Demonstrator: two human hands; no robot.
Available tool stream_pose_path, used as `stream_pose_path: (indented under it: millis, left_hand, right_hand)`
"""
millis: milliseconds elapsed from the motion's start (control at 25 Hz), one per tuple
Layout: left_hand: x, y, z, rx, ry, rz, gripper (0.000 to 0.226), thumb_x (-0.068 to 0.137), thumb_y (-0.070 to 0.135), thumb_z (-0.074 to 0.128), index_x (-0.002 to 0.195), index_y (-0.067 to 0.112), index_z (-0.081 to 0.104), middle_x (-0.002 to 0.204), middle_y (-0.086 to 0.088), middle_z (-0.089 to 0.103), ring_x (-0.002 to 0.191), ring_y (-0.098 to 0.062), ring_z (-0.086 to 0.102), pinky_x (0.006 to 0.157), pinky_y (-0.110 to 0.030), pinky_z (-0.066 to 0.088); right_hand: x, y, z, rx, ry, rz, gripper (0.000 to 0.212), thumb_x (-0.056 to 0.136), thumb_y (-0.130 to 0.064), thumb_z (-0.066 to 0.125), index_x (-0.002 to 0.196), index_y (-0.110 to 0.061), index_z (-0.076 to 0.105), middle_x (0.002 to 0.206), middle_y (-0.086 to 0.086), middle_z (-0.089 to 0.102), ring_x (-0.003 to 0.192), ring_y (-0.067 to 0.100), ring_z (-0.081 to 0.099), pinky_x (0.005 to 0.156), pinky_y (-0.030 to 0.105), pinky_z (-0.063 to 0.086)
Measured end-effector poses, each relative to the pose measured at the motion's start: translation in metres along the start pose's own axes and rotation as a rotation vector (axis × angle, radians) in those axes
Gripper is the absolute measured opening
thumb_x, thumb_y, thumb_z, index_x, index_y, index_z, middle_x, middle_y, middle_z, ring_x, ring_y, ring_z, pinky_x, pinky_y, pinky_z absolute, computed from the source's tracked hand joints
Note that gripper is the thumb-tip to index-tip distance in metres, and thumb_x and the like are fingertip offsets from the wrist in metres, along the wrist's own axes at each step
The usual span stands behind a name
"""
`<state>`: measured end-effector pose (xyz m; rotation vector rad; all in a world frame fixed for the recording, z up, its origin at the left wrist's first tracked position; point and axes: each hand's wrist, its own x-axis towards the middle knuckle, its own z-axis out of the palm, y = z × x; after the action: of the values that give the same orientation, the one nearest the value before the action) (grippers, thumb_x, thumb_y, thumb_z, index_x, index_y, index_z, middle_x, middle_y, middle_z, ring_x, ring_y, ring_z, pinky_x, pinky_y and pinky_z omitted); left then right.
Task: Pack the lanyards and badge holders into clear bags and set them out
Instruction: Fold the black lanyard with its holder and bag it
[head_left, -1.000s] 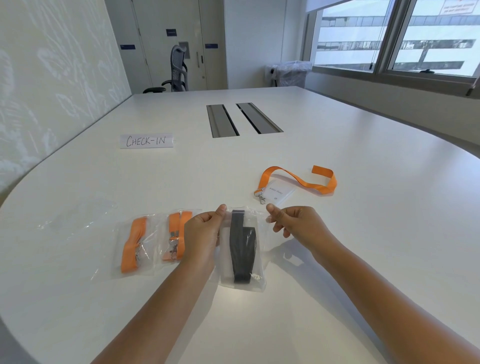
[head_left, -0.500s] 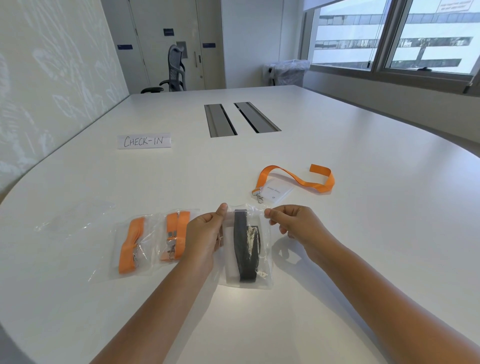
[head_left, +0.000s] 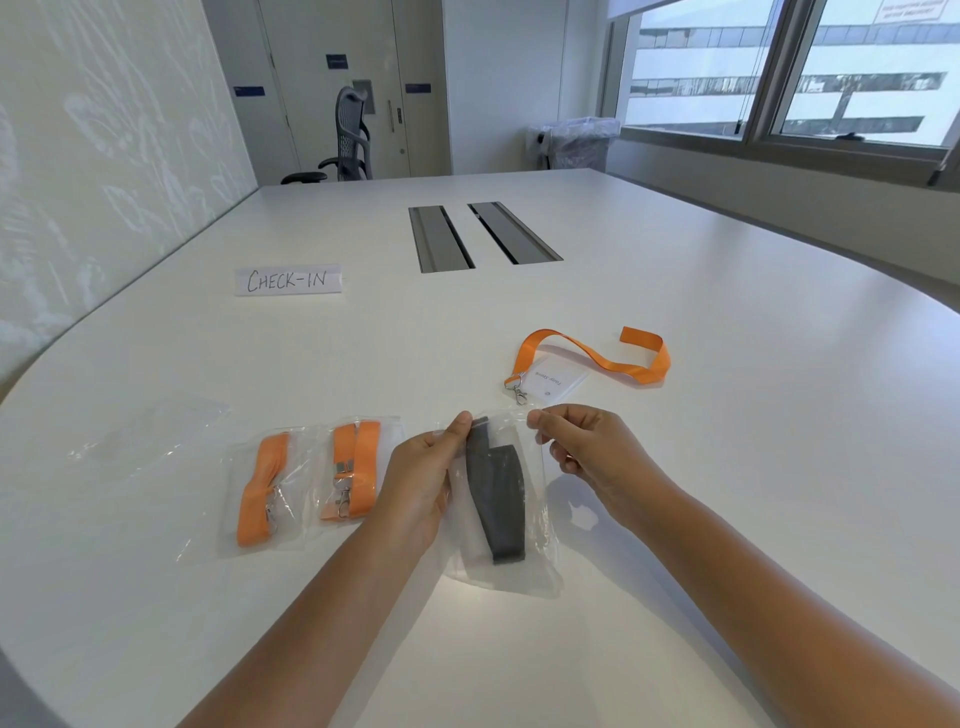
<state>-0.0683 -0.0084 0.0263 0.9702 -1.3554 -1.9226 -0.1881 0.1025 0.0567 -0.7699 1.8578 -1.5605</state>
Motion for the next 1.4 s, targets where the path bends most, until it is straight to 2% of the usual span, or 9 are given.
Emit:
stream_pose_path:
  millis: [120, 280, 360, 520, 760, 880, 1000, 1160, 1400]
  left_hand:
    - [-0.001, 0.0, -0.002, -0.023, -0.008, 0.041, 0.022, 0.079, 0.033, 0.068, 0.077, 0.011, 0.07, 0.079, -0.008, 0.072, 0.077, -0.022, 0.066, 0.07, -0.031, 0.053]
    - [-0.003, 0.001, 0.0, 0.034, 0.034, 0.062, 0.02, 0.079, 0.031, 0.069, 0.071, 0.012, 0.068, 0.086, -0.013, 0.071, 0.086, -0.029, 0.064, 0.084, -0.041, 0.05]
    - [-0.005, 0.002, 0.0, 0.034, 0.048, 0.071, 0.021, 0.079, 0.029, 0.07, 0.064, 0.015, 0.065, 0.083, -0.01, 0.071, 0.085, -0.029, 0.064, 0.085, -0.042, 0.05]
    - [-0.005, 0.001, 0.001, 0.037, 0.048, 0.082, 0.019, 0.078, 0.028, 0.07, 0.067, 0.014, 0.066, 0.081, -0.01, 0.07, 0.084, -0.029, 0.064, 0.084, -0.042, 0.05]
    - [-0.006, 0.002, 0.002, 0.037, 0.05, 0.076, 0.016, 0.08, 0.028, 0.068, 0.07, 0.014, 0.067, 0.074, -0.003, 0.071, 0.072, -0.017, 0.065, 0.061, -0.025, 0.048]
    - [-0.007, 0.003, 0.001, 0.009, -0.019, 0.037, 0.02, 0.08, 0.029, 0.067, 0.079, 0.01, 0.069, 0.075, -0.004, 0.073, 0.072, -0.017, 0.068, 0.062, -0.022, 0.052]
    - [-0.006, 0.004, 0.001, 0.012, 0.006, 0.004, 0.027, 0.081, 0.036, 0.065, 0.082, 0.01, 0.071, 0.085, -0.009, 0.073, 0.078, -0.021, 0.067, 0.074, -0.031, 0.053]
    - [-0.006, 0.008, -0.003, -0.018, 0.068, 0.031, 0.022, 0.083, 0.031, 0.064, 0.081, 0.01, 0.07, 0.078, -0.005, 0.071, 0.07, -0.017, 0.065, 0.06, -0.024, 0.052]
    - [-0.008, 0.01, -0.003, 0.019, 0.086, 0.069, 0.022, 0.08, 0.03, 0.066, 0.076, 0.009, 0.068, 0.077, -0.009, 0.069, 0.069, -0.02, 0.063, 0.061, -0.025, 0.053]
  right_hand:
    - [0.0, 0.0, 0.0, -0.042, -0.037, 0.038, 0.022, 0.08, -0.042, 0.064, 0.071, -0.022, 0.069, 0.063, -0.006, 0.063, 0.061, 0.013, 0.049, 0.06, 0.022, 0.045]
    - [-0.002, 0.002, 0.001, -0.144, -0.082, 0.089, 0.031, 0.074, -0.048, 0.066, 0.066, -0.019, 0.07, 0.047, -0.013, 0.056, 0.058, 0.012, 0.045, 0.057, 0.021, 0.042]
    - [-0.003, 0.002, 0.001, -0.165, -0.097, 0.096, 0.032, 0.073, -0.05, 0.067, 0.066, -0.018, 0.07, 0.042, -0.014, 0.055, 0.054, 0.01, 0.043, 0.055, 0.019, 0.04]
    - [-0.004, 0.003, 0.001, -0.14, -0.084, 0.069, 0.03, 0.076, -0.045, 0.067, 0.061, -0.019, 0.069, 0.039, -0.014, 0.054, 0.054, 0.01, 0.042, 0.054, 0.019, 0.039]
    - [-0.001, 0.005, 0.004, -0.157, -0.035, 0.034, 0.027, 0.077, -0.042, 0.065, 0.061, -0.021, 0.066, 0.059, -0.01, 0.06, 0.062, 0.012, 0.047, 0.058, 0.021, 0.042]
    - [0.0, 0.006, 0.004, -0.153, -0.037, 0.013, 0.026, 0.079, -0.041, 0.064, 0.062, -0.021, 0.066, 0.062, -0.009, 0.06, 0.063, 0.01, 0.049, 0.061, 0.021, 0.042]
    - [0.001, 0.005, 0.003, -0.142, -0.02, -0.01, 0.026, 0.079, -0.042, 0.063, 0.061, -0.023, 0.065, 0.063, -0.007, 0.06, 0.063, 0.013, 0.05, 0.061, 0.022, 0.042]
    - [0.002, 0.005, 0.002, -0.132, 0.007, -0.005, 0.028, 0.079, -0.042, 0.063, 0.063, -0.019, 0.063, 0.066, -0.001, 0.06, 0.064, 0.015, 0.049, 0.062, 0.024, 0.043]
    - [0.004, 0.007, 0.003, -0.131, 0.044, -0.003, 0.035, 0.078, -0.042, 0.065, 0.057, -0.015, 0.058, 0.059, 0.002, 0.053, 0.061, 0.015, 0.047, 0.062, 0.025, 0.043]
